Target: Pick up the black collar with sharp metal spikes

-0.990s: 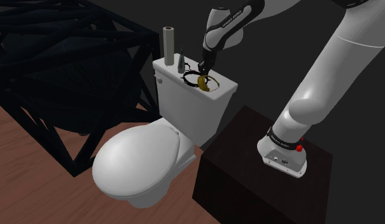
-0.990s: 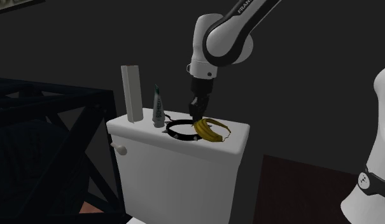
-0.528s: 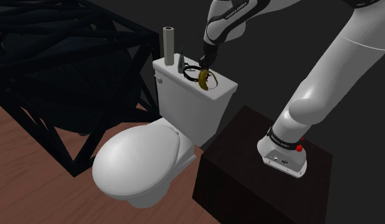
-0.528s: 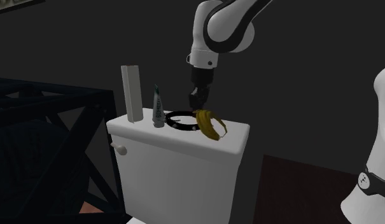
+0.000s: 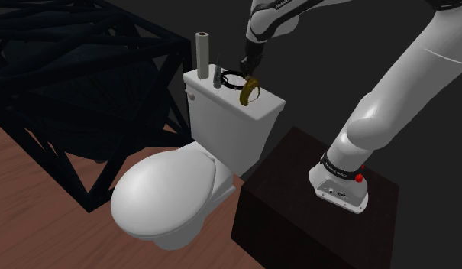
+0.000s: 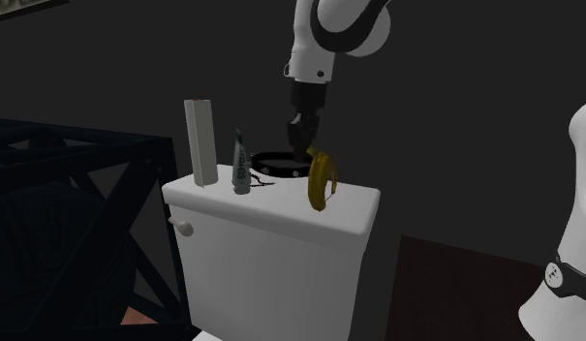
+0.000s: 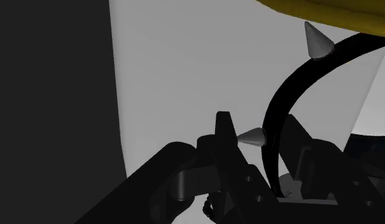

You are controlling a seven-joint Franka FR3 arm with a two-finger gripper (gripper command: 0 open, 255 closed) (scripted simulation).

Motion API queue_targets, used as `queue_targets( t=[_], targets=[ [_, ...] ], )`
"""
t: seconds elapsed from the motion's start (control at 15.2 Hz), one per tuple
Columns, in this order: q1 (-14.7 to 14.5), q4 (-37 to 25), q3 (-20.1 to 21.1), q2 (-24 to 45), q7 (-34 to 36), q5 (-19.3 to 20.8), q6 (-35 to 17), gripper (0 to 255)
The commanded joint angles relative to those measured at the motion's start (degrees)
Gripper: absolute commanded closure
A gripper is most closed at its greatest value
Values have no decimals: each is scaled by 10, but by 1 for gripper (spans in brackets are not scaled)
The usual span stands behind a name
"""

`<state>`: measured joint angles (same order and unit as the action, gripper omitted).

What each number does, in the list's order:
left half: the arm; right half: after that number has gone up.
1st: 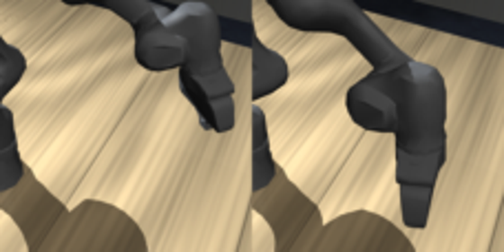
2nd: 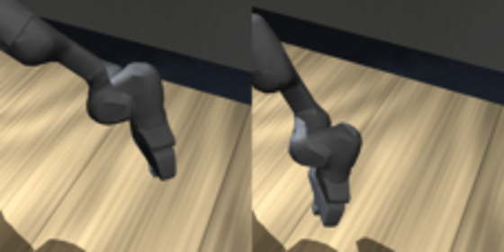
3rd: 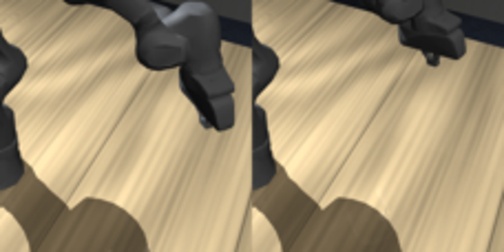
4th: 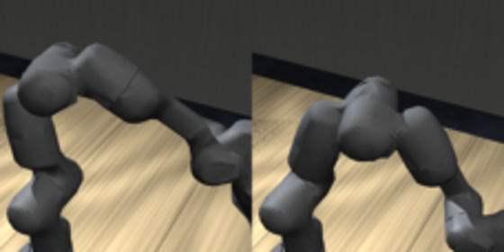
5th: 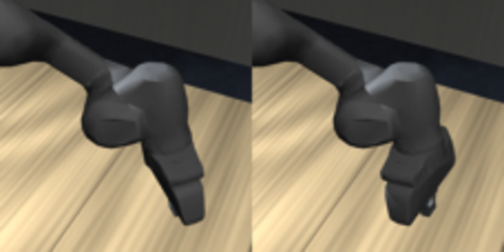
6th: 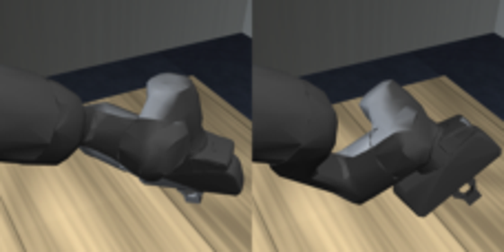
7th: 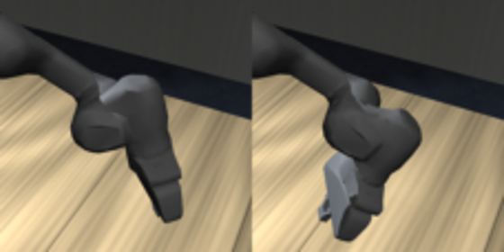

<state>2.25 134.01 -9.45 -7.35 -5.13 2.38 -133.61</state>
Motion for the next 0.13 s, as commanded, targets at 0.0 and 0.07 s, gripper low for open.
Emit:
queue_targets(
  t=[0.0,0.07],
  targets=[
    [0,-6,0,-4,1,1,10,255],
    [0,-6,0,-4,1,1,10,255]
  ],
)
